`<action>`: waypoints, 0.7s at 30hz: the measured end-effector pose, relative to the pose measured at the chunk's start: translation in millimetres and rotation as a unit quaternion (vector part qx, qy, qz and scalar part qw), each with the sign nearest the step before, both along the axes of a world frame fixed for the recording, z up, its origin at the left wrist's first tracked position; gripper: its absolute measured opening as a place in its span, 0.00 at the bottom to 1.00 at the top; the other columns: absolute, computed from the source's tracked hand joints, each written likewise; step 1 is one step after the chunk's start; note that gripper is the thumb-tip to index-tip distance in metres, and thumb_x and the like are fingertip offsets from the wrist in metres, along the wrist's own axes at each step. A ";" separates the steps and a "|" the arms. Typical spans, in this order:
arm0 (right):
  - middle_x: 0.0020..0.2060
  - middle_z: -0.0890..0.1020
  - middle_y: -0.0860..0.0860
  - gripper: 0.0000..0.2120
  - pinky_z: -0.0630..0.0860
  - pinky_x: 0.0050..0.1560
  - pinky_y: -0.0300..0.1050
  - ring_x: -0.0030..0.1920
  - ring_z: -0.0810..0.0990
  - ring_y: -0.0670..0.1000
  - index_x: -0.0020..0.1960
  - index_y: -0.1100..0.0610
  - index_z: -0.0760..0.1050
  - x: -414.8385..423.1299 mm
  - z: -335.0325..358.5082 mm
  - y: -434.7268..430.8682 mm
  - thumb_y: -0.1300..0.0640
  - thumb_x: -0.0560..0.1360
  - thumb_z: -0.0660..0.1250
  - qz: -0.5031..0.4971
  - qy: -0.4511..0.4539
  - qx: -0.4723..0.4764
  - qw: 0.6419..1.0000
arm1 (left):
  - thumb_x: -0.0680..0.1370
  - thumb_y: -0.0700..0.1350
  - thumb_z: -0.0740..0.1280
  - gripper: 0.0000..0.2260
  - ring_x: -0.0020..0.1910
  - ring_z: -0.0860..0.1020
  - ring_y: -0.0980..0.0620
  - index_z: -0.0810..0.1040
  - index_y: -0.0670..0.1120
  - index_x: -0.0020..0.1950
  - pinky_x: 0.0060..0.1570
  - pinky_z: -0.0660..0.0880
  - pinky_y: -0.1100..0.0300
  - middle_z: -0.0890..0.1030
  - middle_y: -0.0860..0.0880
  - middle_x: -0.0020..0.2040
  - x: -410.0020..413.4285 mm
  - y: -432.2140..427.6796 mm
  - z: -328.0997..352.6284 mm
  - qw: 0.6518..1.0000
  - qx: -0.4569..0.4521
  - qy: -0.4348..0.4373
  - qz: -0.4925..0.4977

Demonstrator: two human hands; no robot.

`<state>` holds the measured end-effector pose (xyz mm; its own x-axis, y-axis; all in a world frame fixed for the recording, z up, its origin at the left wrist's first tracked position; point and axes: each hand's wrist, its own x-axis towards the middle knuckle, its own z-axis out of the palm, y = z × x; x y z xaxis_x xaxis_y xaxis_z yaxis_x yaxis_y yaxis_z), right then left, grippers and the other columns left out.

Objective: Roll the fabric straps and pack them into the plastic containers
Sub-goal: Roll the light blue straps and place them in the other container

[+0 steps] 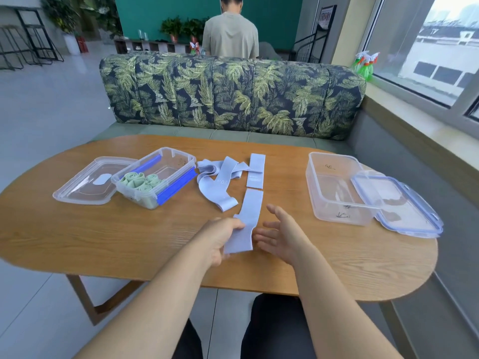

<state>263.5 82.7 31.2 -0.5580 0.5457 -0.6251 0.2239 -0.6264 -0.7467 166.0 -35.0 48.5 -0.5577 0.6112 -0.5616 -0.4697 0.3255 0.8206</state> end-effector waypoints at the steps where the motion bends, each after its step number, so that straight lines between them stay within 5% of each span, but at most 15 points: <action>1: 0.53 0.80 0.61 0.34 0.77 0.56 0.52 0.52 0.81 0.58 0.70 0.63 0.66 -9.1 0.3 3.6 0.42 0.74 0.68 0.000 0.013 -0.003 1.000 | 0.76 0.39 0.65 0.05 0.33 0.77 0.50 0.79 0.43 0.50 0.31 0.70 0.63 0.81 0.46 0.39 0.6 -1.5 5.1 1.000 -0.003 0.019 -0.011; 5: 0.49 0.78 0.62 0.37 0.78 0.56 0.52 0.50 0.81 0.58 0.74 0.65 0.58 -39.5 1.4 22.9 0.47 0.75 0.69 -0.036 0.056 -0.031 0.997 | 0.76 0.40 0.65 0.04 0.28 0.76 0.52 0.79 0.44 0.48 0.23 0.65 0.67 0.81 0.46 0.36 -1.3 -8.2 12.2 0.997 -0.025 0.049 -0.060; 9: 0.61 0.75 0.63 0.32 0.74 0.64 0.56 0.59 0.78 0.60 0.72 0.62 0.63 -58.7 -10.2 42.5 0.50 0.75 0.71 -0.056 0.051 -0.030 0.997 | 0.76 0.39 0.64 0.03 0.26 0.75 0.53 0.78 0.43 0.44 0.22 0.65 0.68 0.78 0.46 0.35 -6.8 -14.7 3.1 0.990 -0.039 0.048 -0.130; 15: 0.50 0.82 0.60 0.16 0.78 0.57 0.53 0.48 0.80 0.55 0.59 0.64 0.77 -74.9 -19.6 73.4 0.65 0.72 0.70 -0.060 -0.032 0.088 0.994 | 0.75 0.39 0.67 0.04 0.38 0.79 0.50 0.81 0.42 0.47 0.38 0.74 0.60 0.82 0.44 0.42 -11.2 0.1 -7.3 0.985 0.004 0.041 -0.165; 19: 0.52 0.79 0.59 0.20 0.75 0.49 0.48 0.49 0.77 0.56 0.67 0.60 0.72 -80.9 -2.5 97.2 0.67 0.75 0.67 -0.075 -0.001 0.172 0.982 | 0.76 0.41 0.67 0.08 0.47 0.83 0.49 0.82 0.43 0.54 0.53 0.77 0.53 0.85 0.45 0.48 -7.7 17.5 -16.1 0.984 0.002 0.044 -0.175; 21: 0.55 0.77 0.57 0.24 0.75 0.54 0.50 0.54 0.76 0.55 0.72 0.60 0.66 -83.0 3.0 101.2 0.65 0.77 0.65 -0.026 -0.016 0.197 0.980 | 0.77 0.41 0.67 0.10 0.51 0.83 0.49 0.81 0.44 0.56 0.56 0.79 0.52 0.85 0.46 0.50 -3.6 24.9 -20.5 0.985 -0.014 0.040 -0.167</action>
<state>180.5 183.9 34.2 -0.5076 0.7749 -0.3767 0.2260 -0.3022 -0.9261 162.4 -10.0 28.0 -0.3715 0.7532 -0.5429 -0.2663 0.4737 0.8395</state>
